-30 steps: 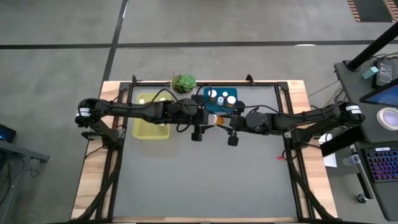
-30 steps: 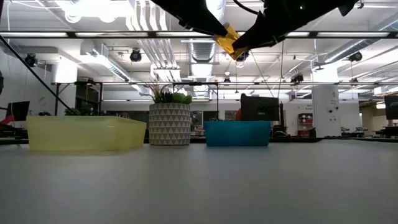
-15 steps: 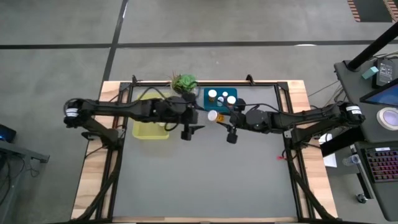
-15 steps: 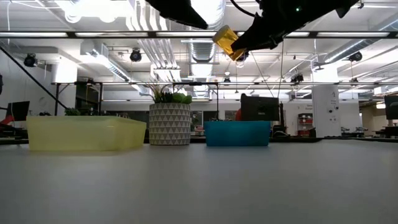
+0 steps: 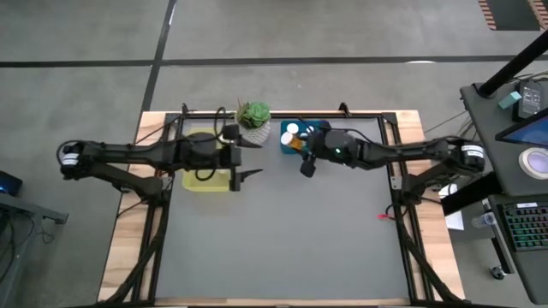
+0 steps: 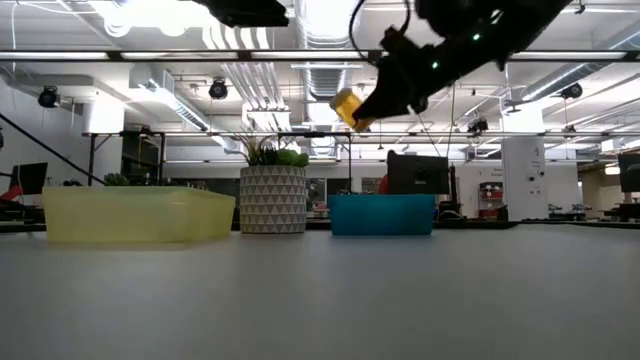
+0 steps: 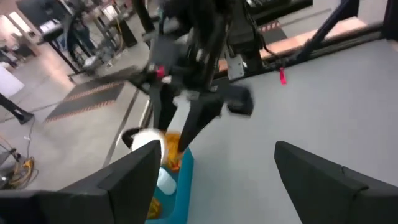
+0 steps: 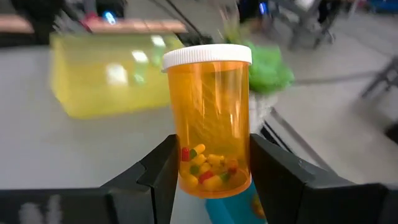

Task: Pick and place medicine bottles into bin by pill shape (circle, oval)
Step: Put the orange capsule bottle into the blue bin

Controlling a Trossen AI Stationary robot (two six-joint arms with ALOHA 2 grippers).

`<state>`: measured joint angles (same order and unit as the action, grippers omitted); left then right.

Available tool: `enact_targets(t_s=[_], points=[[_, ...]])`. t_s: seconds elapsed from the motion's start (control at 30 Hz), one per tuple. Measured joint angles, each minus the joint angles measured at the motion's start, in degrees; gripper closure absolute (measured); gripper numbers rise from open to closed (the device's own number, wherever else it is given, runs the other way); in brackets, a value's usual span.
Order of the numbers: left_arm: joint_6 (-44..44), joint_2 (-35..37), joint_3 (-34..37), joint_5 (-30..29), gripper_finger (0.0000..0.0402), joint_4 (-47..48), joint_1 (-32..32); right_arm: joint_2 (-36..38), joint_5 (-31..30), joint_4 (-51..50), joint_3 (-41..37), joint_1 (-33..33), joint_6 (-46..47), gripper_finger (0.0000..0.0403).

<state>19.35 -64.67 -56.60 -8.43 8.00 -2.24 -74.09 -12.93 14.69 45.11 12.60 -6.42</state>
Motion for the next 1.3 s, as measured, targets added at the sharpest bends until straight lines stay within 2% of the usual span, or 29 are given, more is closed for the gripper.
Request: enact_targets(t_s=[0.1, 0.23, 0.37, 0.6, 0.73, 0.87, 1.3], points=[[-0.1, 2.4, 1.4, 0.0, 0.0104, -0.9, 0.0, -2.9, 0.1, -5.8, 4.0, 2.4, 0.0, 0.0234], [-0.6, 5.3, 3.5, 0.0, 0.0104, -1.9, 0.0, -6.9, 3.6, -18.1, 11.6, 5.1, -1.8, 0.0234], [-1.1, 6.9, 3.7, 0.0, 0.0104, -1.6, 0.0, -10.6, 4.6, -29.6, 19.1, 7.4, -4.8, 0.0234], [-1.1, 7.7, 3.7, 0.0, 0.0104, -1.5, 0.0, -16.8, 11.0, -44.4, 29.7, 11.4, -8.5, 0.0234], [-1.1, 7.7, 3.8, 0.0, 0.0104, -1.5, 0.0, -19.9, 14.9, -48.4, 33.6, 13.3, -10.0, 0.0234], [-1.1, 7.7, 3.8, 0.0, 0.0104, -1.5, 0.0, -22.1, 15.8, -50.9, 35.4, 14.8, -11.8, 0.0234], [-1.0, 7.7, 5.3, 0.0, 0.0104, -1.5, 0.0, -24.4, 17.9, -51.3, 35.7, 16.3, -14.5, 0.0234]])
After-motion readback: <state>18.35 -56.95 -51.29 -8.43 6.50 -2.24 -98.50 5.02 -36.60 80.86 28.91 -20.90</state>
